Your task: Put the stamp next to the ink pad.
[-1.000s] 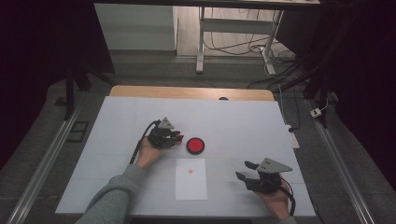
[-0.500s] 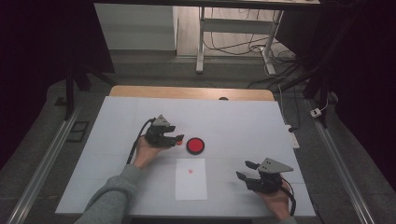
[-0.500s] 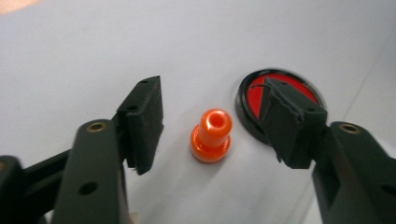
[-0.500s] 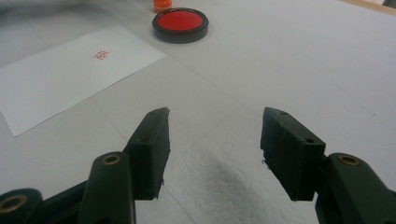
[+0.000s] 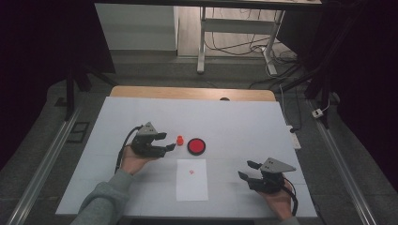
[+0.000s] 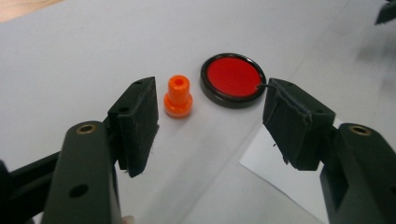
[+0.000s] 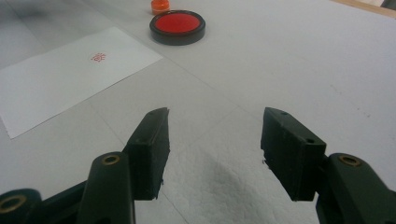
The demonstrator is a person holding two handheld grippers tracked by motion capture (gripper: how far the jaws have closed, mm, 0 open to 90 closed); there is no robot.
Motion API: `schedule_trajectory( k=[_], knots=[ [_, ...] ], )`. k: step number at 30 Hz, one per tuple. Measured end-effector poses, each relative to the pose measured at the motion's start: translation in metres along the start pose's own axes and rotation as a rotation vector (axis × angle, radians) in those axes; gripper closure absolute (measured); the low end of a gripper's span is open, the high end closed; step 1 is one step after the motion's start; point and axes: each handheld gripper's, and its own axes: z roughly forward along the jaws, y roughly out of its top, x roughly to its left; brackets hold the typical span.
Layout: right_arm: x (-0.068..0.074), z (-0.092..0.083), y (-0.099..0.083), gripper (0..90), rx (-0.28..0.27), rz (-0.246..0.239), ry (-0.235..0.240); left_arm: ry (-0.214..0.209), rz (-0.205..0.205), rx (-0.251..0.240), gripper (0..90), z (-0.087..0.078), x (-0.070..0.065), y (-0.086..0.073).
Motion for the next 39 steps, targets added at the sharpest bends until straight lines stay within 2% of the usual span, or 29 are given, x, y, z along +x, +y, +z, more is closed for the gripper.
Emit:
schedule_trajectory(
  k=[6, 9, 12, 17, 24, 28, 39],
  knots=[
    [-0.003, 0.0, 0.0, 41.2, 0.006, 0.001, -0.004, -0.001, 0.007, -0.014, 34.9, -0.021, -0.013, -0.015],
    [-0.004, 0.001, -0.001, 40.7, 0.006, 0.005, 0.007, 0.004, -0.003, -0.02, 34.3, -0.031, -0.017, -0.025],
    [-0.004, 0.002, -0.001, 39.5, 0.026, -0.004, -0.007, 0.008, -0.016, -0.021, 34.2, -0.039, -0.02, -0.038],
    [-0.006, 0.002, -0.002, 39.3, 0.031, -0.004, 0.0, 0.01, -0.04, -0.023, 33.9, -0.055, -0.025, -0.057],
    [-0.008, 0.001, -0.003, 39.2, 0.033, 0.001, -0.002, 0.033, -0.031, -0.018, 33.9, -0.074, -0.033, -0.079],
    [-0.009, -0.001, -0.002, 39.2, 0.028, 0.002, -0.004, 0.04, -0.031, -0.01, 33.7, -0.078, -0.033, -0.084],
    [-0.008, -0.002, -0.002, 39.2, 0.021, -0.011, 0.0, 0.041, -0.03, -0.004, 33.6, -0.076, -0.033, -0.083]
  ],
)
